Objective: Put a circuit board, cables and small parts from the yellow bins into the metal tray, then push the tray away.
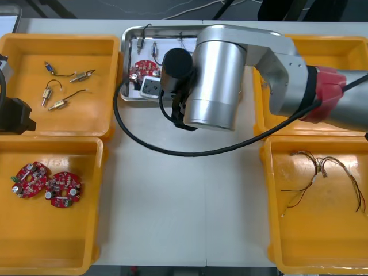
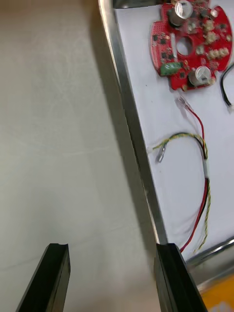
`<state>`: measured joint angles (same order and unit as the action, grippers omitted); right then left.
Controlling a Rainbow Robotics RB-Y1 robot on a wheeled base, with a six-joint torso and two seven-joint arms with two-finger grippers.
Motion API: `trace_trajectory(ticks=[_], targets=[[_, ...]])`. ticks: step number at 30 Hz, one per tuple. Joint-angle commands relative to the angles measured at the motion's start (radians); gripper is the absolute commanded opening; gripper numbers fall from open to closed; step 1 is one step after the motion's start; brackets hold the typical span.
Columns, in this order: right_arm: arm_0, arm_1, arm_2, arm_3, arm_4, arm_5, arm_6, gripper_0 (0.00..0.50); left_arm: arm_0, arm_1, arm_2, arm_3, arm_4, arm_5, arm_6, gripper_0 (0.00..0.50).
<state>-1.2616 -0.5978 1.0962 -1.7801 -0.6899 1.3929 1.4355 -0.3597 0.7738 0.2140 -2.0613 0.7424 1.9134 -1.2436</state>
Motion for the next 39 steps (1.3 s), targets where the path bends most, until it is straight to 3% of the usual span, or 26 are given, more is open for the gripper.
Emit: trace_trajectory(ticks=[1, 10, 20, 31, 39], targets=[[0.067, -0.077, -0.108, -0.134, -0.010, 0.083, -0.109, 0.500, 0.016, 0.015, 0.033, -0.023, -0.009, 0.006, 0.101, 0.500], [0.226, -0.175, -0.251, -0.320, -0.022, 0.192, -0.330, 0.500, 0.016, 0.015, 0.033, -0.023, -0.009, 0.006, 0.101, 0.500], [0.421, -0.257, -0.478, -0.440, -0.160, 0.298, -0.530, 0.500, 0.016, 0.015, 0.033, -0.023, -0.009, 0.006, 0.101, 0.500], [0.607, -0.353, -0.719, -0.484, -0.273, 0.324, -0.534, 0.500, 0.016, 0.015, 0.033, -0.023, -0.009, 0.006, 0.101, 0.500], [0.726, -0.372, -0.877, -0.492, -0.273, 0.406, -0.546, 0.500, 0.016, 0.015, 0.033, -0.023, -0.009, 0.006, 0.101, 0.500]])
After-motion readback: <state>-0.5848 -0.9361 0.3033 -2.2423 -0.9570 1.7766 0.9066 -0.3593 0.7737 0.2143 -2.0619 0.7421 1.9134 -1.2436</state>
